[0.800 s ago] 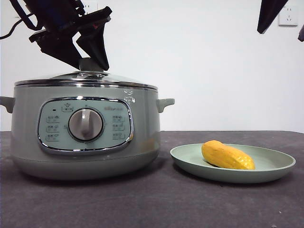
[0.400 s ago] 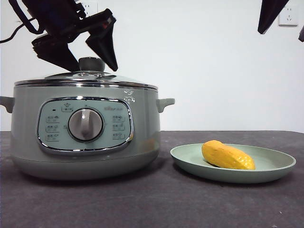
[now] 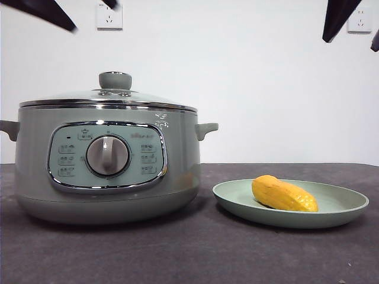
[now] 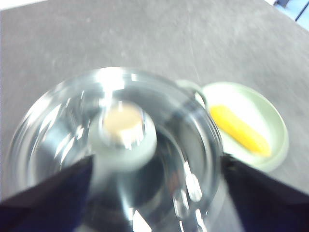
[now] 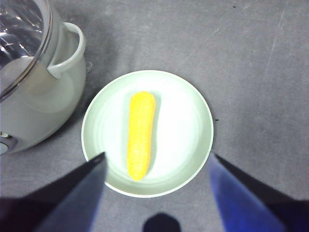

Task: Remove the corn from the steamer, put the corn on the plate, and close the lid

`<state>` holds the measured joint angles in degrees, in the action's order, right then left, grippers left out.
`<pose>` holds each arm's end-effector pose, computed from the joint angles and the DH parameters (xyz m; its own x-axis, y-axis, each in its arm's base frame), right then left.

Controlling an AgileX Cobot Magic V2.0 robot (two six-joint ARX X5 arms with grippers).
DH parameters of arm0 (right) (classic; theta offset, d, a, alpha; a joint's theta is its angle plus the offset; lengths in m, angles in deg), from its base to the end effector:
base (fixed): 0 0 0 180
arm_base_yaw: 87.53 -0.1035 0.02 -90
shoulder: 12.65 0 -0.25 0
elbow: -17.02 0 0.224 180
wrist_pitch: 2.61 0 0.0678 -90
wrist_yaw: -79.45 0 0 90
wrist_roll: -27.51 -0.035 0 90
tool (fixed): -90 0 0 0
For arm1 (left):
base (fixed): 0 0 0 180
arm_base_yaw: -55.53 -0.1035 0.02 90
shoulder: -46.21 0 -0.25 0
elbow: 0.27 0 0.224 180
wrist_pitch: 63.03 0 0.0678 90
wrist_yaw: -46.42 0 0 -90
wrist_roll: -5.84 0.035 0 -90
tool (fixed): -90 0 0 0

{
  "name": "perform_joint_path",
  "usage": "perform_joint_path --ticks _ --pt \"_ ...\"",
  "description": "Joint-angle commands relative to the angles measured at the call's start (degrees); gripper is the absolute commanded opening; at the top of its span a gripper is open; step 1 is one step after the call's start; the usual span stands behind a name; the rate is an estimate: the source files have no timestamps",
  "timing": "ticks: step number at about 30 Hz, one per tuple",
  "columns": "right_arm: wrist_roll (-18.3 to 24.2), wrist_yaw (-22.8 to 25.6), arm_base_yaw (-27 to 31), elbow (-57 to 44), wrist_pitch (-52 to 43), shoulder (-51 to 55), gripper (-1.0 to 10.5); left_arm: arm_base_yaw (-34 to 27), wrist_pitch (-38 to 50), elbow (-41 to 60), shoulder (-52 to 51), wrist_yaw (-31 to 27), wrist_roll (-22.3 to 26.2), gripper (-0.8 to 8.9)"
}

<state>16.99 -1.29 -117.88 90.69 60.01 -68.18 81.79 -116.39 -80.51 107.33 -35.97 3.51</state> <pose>0.1447 0.0782 0.3076 0.6890 0.2170 -0.6915 -0.2825 0.9591 0.0194 0.1734 -0.0907 0.3381 0.6762 -0.4813 -0.5577 0.5158 0.8499 -0.1081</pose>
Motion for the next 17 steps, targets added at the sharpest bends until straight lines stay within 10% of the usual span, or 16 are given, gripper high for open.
perform_joint_path --ticks 1,11,17 --pt "1.2 0.3 -0.1 -0.4 -1.1 0.3 -0.3 0.1 -3.4 0.5 -4.8 -0.9 4.0 -0.08" --pt "2.5 0.3 -4.8 -22.1 -30.7 16.5 -0.1 0.1 8.9 17.0 -22.8 -8.9 4.1 -0.09" --pt "1.9 0.3 -5.7 -29.6 -29.6 26.9 0.0 0.0 15.2 30.3 -33.3 -13.1 1.4 -0.08"
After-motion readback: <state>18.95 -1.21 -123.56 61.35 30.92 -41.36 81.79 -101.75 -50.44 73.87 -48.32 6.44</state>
